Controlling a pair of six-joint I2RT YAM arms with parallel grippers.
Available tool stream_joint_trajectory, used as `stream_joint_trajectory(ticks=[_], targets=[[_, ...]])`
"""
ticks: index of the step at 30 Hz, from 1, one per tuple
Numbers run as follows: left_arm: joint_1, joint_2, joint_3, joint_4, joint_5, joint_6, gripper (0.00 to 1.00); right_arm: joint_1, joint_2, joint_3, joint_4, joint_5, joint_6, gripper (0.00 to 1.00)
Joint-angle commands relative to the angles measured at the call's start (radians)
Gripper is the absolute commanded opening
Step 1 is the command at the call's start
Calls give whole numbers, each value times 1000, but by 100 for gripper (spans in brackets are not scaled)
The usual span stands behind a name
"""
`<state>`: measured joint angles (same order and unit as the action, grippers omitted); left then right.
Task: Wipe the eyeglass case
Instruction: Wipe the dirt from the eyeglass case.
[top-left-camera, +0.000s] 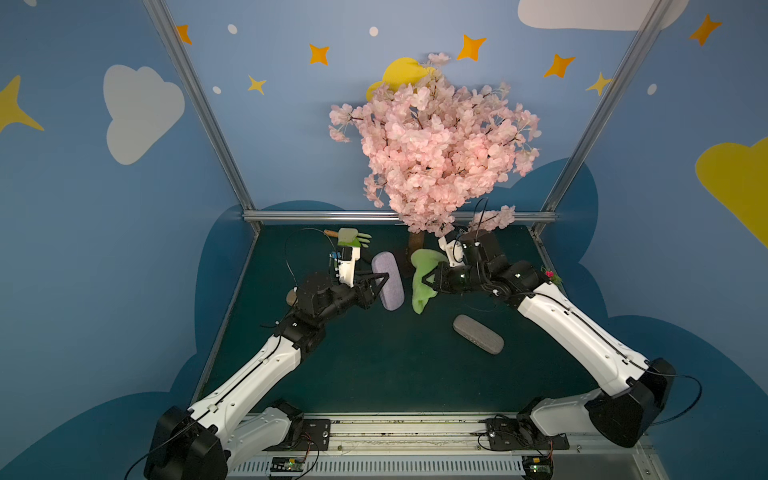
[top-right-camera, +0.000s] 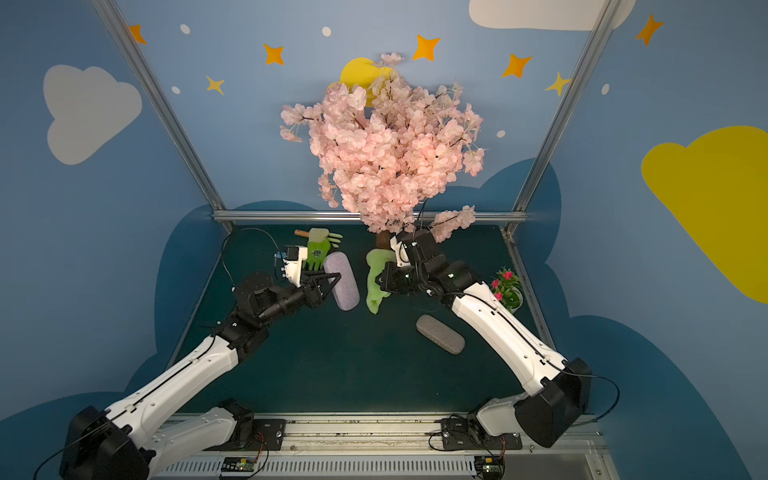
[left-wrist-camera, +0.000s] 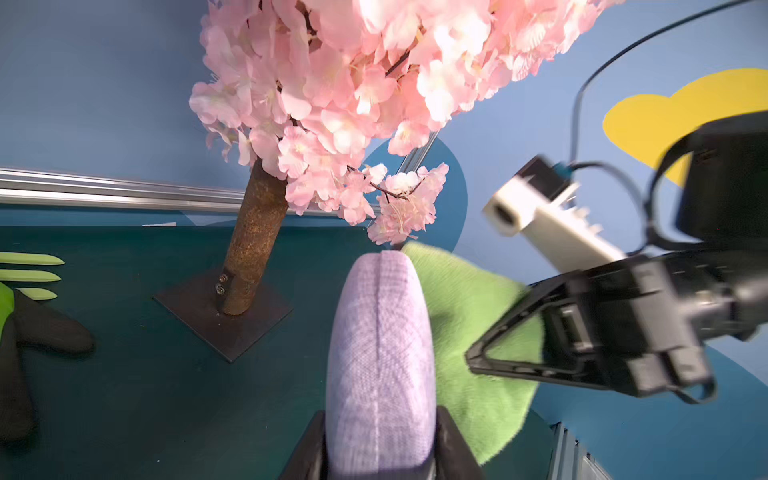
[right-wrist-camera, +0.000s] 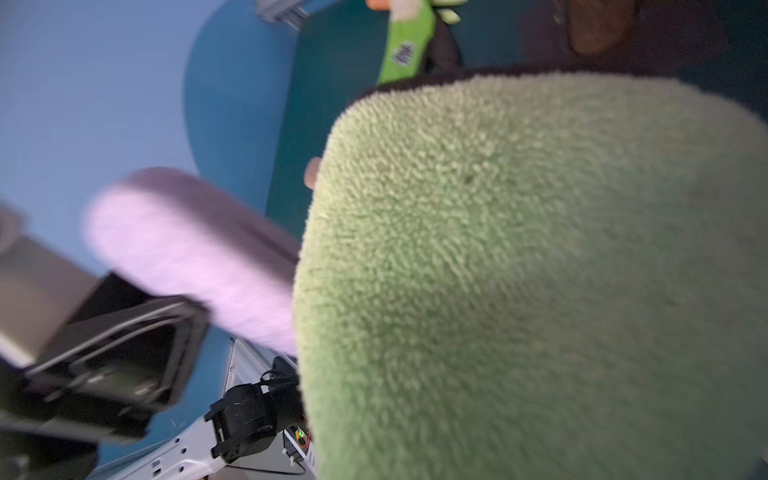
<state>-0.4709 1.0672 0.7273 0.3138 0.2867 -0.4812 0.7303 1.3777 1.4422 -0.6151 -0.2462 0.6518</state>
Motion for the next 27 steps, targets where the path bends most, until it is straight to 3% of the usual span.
stream_joint_trajectory(ticks=[1, 4, 8, 11, 14, 20, 24, 27], targets=[[8, 9, -24, 91, -22, -53, 3, 116, -13, 41, 100, 49, 9, 0], [8, 28, -49, 158, -22, -116, 3, 174, 64, 36, 204, 3, 55, 0], [12, 23, -53, 188, -45, -163, 3, 154, 127, -27, 183, -35, 100, 0], [31, 8, -57, 190, -46, -197, 3, 100, 76, -163, 150, 36, 73, 0], [52, 2, -81, 215, -90, -279, 3, 63, 24, -247, 52, 215, -4, 0], [64, -10, -111, 154, -140, -394, 3, 84, -12, -27, -95, 330, -146, 0], [61, 27, -99, 151, -100, -387, 3, 145, 53, 144, -82, 196, -151, 0], [45, 55, -93, 164, -93, -402, 3, 175, 76, 87, 86, 100, -46, 0]])
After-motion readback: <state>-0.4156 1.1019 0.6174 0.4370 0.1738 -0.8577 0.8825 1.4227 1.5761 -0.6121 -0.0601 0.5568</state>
